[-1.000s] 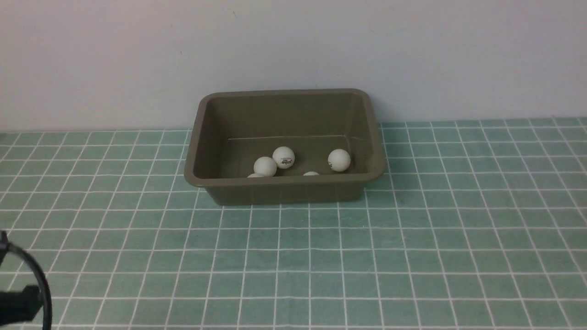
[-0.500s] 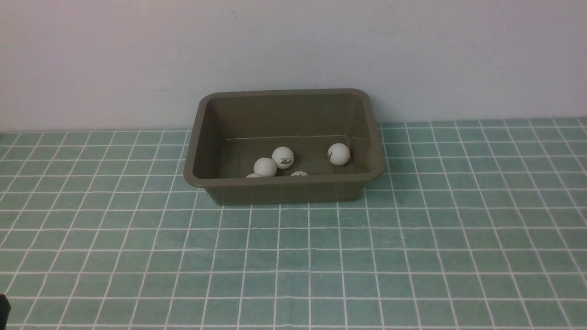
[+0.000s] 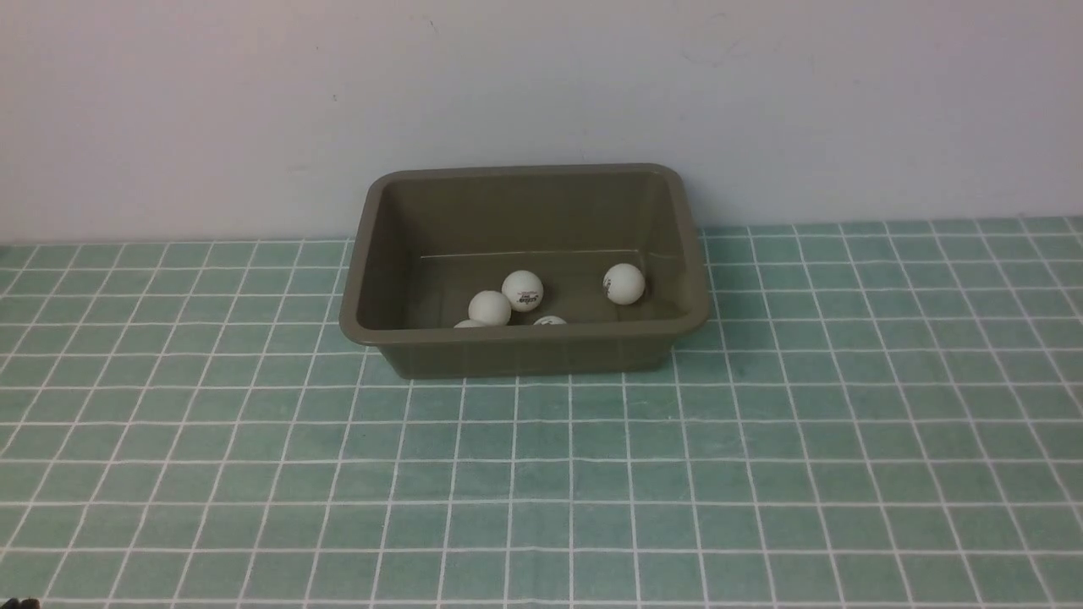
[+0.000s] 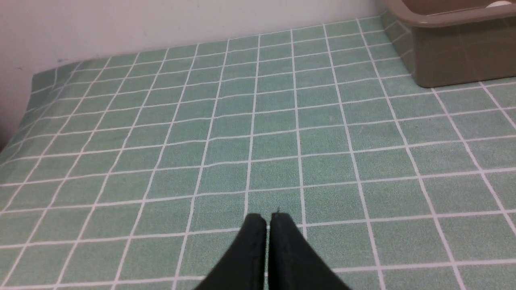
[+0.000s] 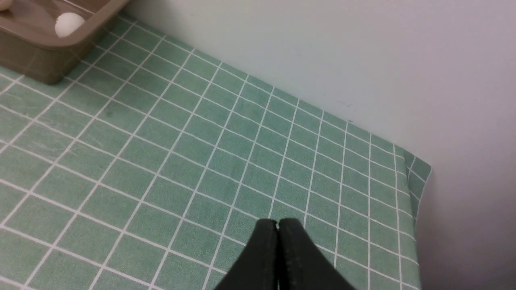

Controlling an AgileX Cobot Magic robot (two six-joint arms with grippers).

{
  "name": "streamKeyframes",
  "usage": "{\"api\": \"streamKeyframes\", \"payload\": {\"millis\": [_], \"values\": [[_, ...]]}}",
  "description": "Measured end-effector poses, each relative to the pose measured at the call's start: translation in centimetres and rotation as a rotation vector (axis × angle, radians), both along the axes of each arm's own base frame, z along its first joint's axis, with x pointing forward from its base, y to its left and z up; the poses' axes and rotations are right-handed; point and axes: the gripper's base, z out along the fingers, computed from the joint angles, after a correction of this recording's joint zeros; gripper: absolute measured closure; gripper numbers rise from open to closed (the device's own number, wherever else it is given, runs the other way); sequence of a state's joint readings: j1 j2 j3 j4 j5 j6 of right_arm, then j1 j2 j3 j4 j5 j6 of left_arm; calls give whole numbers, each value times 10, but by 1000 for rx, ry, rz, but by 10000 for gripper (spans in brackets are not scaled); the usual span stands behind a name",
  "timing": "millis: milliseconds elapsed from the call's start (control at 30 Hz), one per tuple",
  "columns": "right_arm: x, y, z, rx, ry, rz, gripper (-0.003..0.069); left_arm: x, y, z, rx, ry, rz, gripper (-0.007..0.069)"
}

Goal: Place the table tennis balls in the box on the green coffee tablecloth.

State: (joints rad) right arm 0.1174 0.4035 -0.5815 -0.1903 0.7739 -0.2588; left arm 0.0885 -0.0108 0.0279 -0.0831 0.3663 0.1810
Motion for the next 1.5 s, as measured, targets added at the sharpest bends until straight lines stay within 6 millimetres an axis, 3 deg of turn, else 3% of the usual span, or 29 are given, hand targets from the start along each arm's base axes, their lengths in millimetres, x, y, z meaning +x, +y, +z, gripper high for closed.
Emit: {"api": "streamKeyframes", "payload": {"millis": [167, 300, 633, 900, 1133, 1500], "values": [[0, -2, 0, -15, -3, -13, 676, 0, 0, 0, 0, 0, 0, 629], [5, 3, -6, 162, -55, -37, 676, 0, 0, 0, 0, 0, 0, 629], [16, 8, -65, 376, -85, -59, 676, 0, 0, 0, 0, 0, 0, 629], [-14, 1, -99, 408, -282, -97, 676, 0, 0, 0, 1, 0, 0, 629], [-20, -1, -132, 484, -291, -163, 676, 0, 0, 0, 1, 0, 0, 629], [-20, -2, -138, 510, -257, -188, 676, 0, 0, 0, 1, 0, 0, 629]]}}
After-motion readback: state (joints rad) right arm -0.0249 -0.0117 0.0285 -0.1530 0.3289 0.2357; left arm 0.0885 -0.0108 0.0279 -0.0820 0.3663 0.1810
